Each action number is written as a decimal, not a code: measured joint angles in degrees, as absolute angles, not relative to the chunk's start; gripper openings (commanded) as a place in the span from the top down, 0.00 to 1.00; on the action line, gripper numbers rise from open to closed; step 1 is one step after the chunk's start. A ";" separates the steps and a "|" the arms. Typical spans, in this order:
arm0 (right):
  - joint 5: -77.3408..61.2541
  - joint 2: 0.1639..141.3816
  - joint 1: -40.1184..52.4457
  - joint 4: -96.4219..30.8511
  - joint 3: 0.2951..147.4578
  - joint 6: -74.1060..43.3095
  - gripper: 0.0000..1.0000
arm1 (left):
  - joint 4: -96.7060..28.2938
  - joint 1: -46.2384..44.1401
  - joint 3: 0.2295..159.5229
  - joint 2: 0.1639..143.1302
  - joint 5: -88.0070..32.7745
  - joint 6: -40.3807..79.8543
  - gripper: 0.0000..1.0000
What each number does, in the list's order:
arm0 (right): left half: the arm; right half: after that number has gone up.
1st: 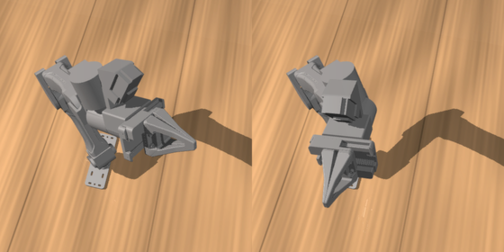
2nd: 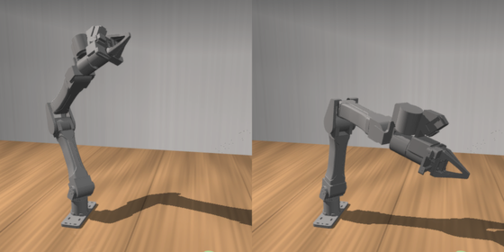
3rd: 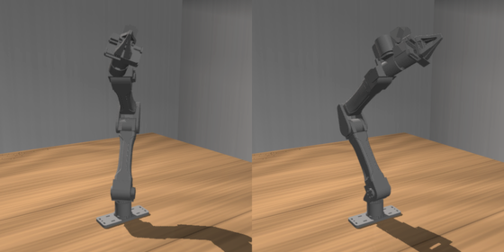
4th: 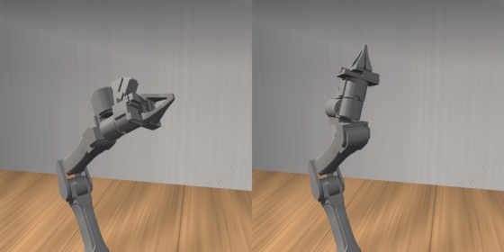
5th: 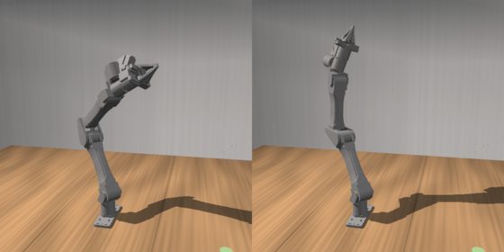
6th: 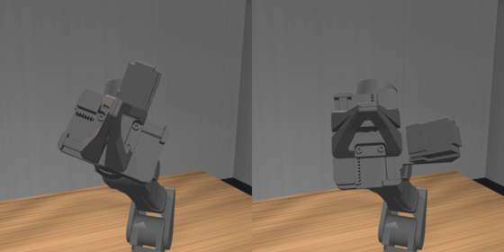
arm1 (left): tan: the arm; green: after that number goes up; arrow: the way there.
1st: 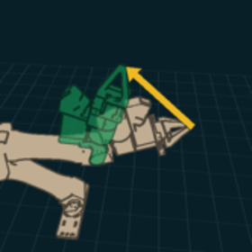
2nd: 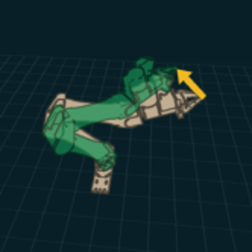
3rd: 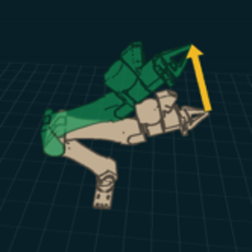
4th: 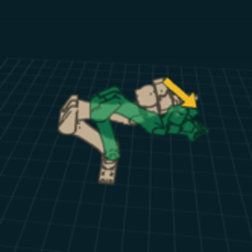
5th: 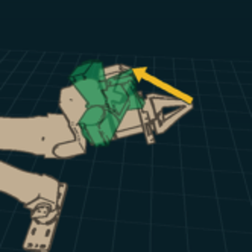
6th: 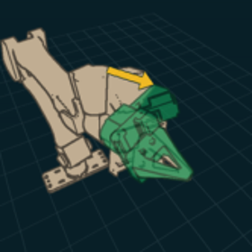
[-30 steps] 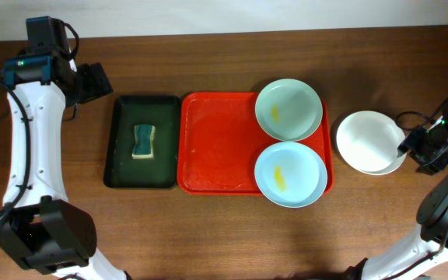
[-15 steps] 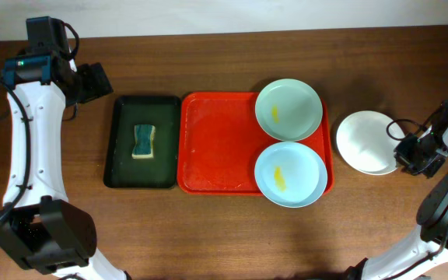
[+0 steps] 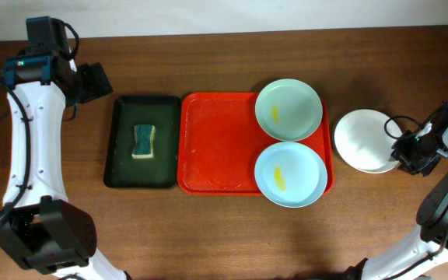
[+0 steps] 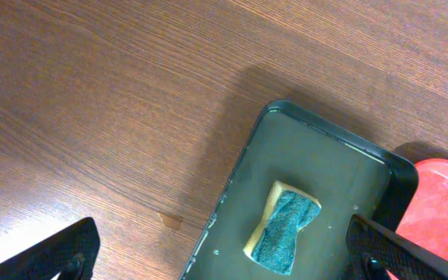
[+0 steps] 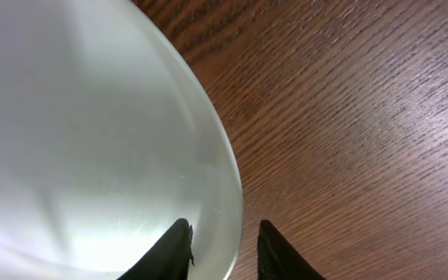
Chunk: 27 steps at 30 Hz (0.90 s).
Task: Clean dirty plates on tray and stack at the side
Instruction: 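Lower the white plate onto the table right of the red tray and release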
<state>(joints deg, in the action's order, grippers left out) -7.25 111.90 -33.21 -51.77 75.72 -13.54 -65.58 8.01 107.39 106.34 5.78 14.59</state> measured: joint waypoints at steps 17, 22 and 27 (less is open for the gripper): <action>-10.09 111.90 -28.60 -50.50 75.72 -13.58 0.45 | -65.58 8.01 107.39 106.34 5.78 14.59 0.01; -12.19 111.90 -28.60 -57.63 79.40 -13.63 0.32 | -65.56 8.01 107.39 106.34 5.78 14.59 0.01; -13.08 111.68 -28.60 -62.50 87.90 -13.61 0.01 | -65.60 8.01 107.39 106.34 5.76 14.59 0.01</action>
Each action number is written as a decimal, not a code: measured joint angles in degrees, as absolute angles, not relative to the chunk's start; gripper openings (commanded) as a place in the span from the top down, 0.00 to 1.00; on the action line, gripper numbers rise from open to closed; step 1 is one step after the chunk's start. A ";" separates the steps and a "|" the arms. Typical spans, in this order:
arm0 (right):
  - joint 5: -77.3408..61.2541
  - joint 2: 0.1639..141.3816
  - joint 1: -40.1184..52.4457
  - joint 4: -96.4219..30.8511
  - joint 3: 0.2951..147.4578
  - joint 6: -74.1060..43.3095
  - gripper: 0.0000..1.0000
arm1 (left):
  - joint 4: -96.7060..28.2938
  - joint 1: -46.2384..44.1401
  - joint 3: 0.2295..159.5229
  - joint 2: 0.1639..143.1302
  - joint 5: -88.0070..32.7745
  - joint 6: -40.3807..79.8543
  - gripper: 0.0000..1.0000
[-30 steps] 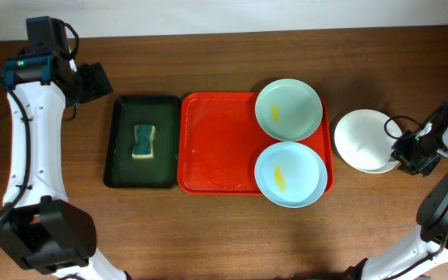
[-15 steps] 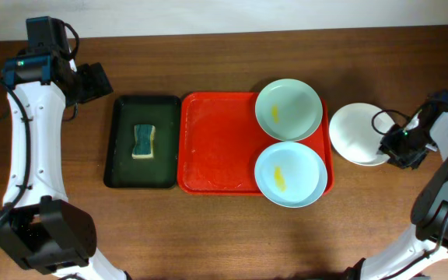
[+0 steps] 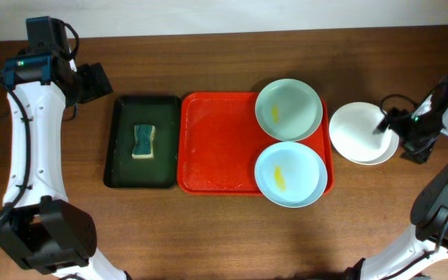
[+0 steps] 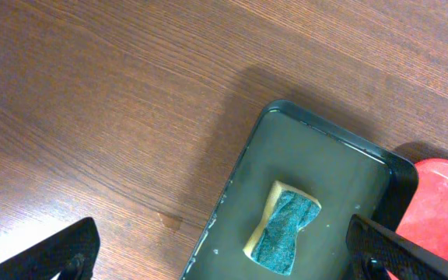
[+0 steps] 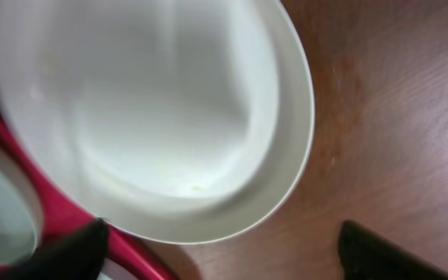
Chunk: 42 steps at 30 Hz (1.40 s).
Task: Clean dirty plates on tray and stack at the side
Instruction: 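Lower the white plate onto the table right of the red tray and release, then grip the rim of the pale blue plate with yellow residue using the right gripper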
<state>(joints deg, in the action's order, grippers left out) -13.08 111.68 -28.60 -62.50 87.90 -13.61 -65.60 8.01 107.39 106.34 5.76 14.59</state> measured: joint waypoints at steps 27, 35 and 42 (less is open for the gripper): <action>-13.21 111.55 -28.60 -60.42 88.33 -13.72 0.01 | -65.58 8.01 107.39 106.34 5.78 14.59 0.01; -13.21 111.55 -28.60 -60.42 88.33 -13.69 0.01 | -65.58 8.01 107.39 106.34 5.78 14.59 0.01; -13.21 111.55 -28.62 -60.31 88.36 -13.72 0.01 | -65.58 8.01 107.39 106.34 5.78 14.59 0.00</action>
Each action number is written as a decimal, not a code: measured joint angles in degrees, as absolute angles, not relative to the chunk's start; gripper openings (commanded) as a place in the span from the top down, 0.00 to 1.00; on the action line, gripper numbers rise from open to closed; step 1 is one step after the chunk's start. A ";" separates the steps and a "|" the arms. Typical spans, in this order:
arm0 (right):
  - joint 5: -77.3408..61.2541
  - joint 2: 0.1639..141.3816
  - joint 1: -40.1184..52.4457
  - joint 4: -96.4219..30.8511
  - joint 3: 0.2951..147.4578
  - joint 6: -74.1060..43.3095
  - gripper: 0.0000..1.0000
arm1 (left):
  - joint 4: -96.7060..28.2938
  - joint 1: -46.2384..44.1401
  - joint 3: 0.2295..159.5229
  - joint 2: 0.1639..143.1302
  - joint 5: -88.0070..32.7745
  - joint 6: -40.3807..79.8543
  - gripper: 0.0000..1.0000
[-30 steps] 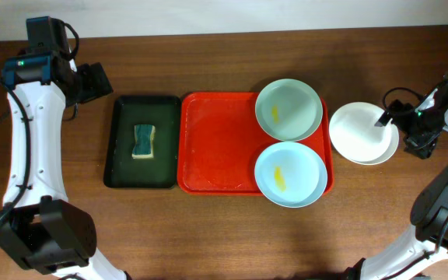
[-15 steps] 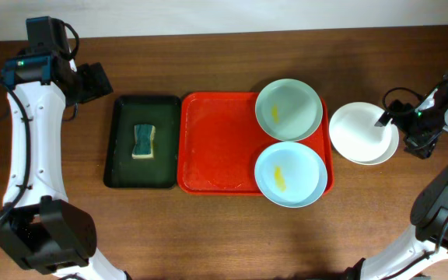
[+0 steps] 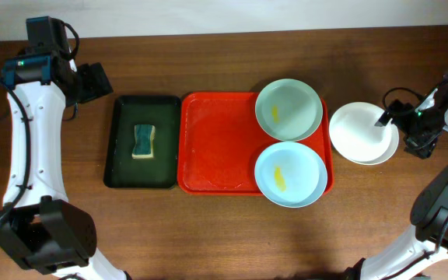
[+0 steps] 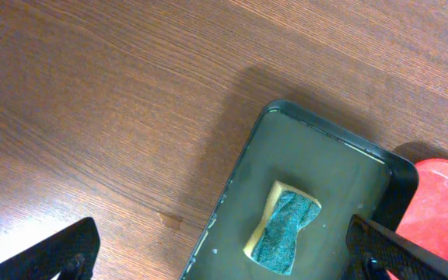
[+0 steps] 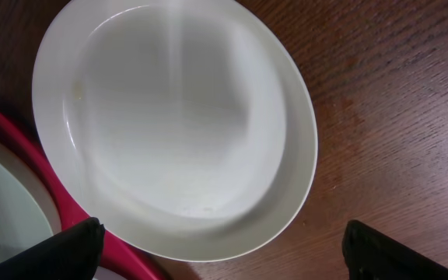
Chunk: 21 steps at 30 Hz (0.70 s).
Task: Clean dirty plates on tray and stack at the side
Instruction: 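Grip the rim of the pale blue plate with yellow residue using the right gripper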
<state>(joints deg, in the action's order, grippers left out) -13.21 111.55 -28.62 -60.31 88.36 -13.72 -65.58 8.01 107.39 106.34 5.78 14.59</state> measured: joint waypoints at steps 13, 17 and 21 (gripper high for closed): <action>-22.20 111.55 -28.88 -64.27 88.99 -9.98 0.68 | -65.58 8.01 107.39 106.34 5.78 14.59 0.01; -25.19 111.55 -28.45 -72.75 89.14 -4.14 0.67 | -65.58 8.01 107.39 106.34 5.78 14.59 0.01; -25.74 111.46 -22.92 -82.43 89.23 3.11 0.59 | -65.60 8.01 107.39 106.34 5.78 14.59 0.01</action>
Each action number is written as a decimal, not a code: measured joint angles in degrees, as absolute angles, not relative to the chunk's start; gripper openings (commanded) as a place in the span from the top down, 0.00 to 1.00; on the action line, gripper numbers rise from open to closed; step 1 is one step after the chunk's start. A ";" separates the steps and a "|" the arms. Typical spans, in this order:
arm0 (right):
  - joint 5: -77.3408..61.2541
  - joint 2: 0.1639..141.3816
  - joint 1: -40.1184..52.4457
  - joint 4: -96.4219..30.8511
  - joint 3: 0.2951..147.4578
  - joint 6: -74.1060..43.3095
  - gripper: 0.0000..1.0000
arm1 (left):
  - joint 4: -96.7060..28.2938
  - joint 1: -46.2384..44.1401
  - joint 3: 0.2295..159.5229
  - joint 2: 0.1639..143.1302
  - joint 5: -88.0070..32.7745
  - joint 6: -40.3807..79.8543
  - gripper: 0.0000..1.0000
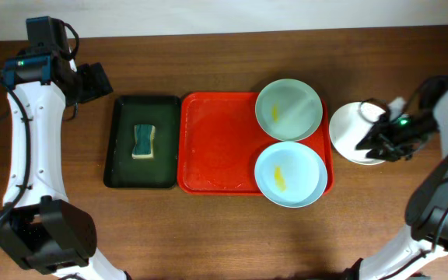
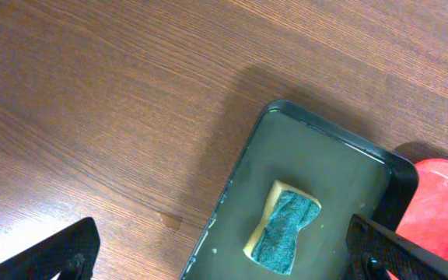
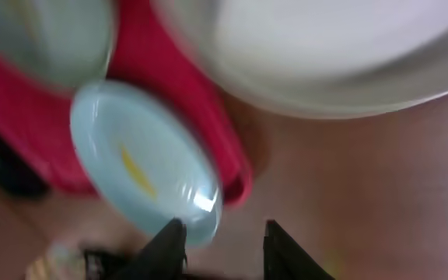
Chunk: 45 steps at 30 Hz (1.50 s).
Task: Clean dirty plates on tray and stack at the side
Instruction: 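Grip the rim of the pale blue plate with yellow residue using the right gripper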
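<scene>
Two pale blue-green plates lie on the red tray [image 1: 216, 148], an upper plate [image 1: 288, 109] and a lower plate [image 1: 290, 173], each with a yellow smear. A green-and-yellow sponge [image 1: 143, 141] rests in the dark tray [image 1: 119, 105]. White plates [image 1: 352, 132] are stacked right of the red tray. My right gripper [image 1: 368, 142] hovers over the stack's lower right, pointing left. In the blurred right wrist view the right gripper [image 3: 220, 249] shows a narrow empty gap, with the lower plate [image 3: 142, 167] beyond it. My left gripper [image 2: 224, 257] is wide open above the sponge [image 2: 284, 226].
The dark tray [image 2: 317, 124] sits directly left of the red tray, edges nearly touching. Bare brown table surrounds both trays. In the right wrist view the white stack [image 3: 325, 47] fills the top and the red tray [image 3: 185, 101] crosses the middle.
My right gripper has gone from wide open at the white stack's right edge to over its lower right, turned toward the red tray, jaws narrower. The left arm has not moved.
At first my right gripper was shut on the rim of a white plate at the stack. Then it stood open with that plate lying on the stack, and stayed open beside it. Now it faces the red tray. The left gripper hung open throughout.
</scene>
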<state>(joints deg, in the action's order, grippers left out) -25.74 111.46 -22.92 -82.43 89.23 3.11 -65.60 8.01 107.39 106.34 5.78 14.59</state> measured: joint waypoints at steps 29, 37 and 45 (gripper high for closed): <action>2.15 111.15 3.90 -65.89 73.54 -6.02 0.95 | -65.60 8.01 107.39 106.34 5.78 14.59 0.01; -2.35 110.37 3.90 -66.98 73.08 -6.02 0.96 | -65.58 8.01 107.39 106.34 5.78 14.59 0.01; -24.80 110.37 6.17 -64.38 74.56 -4.95 0.96 | -65.60 8.01 107.39 106.34 5.78 14.59 0.00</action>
<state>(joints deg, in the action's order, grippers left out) -24.80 110.37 6.17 -64.38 74.56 -4.95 -65.60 8.01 107.39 106.34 5.78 14.59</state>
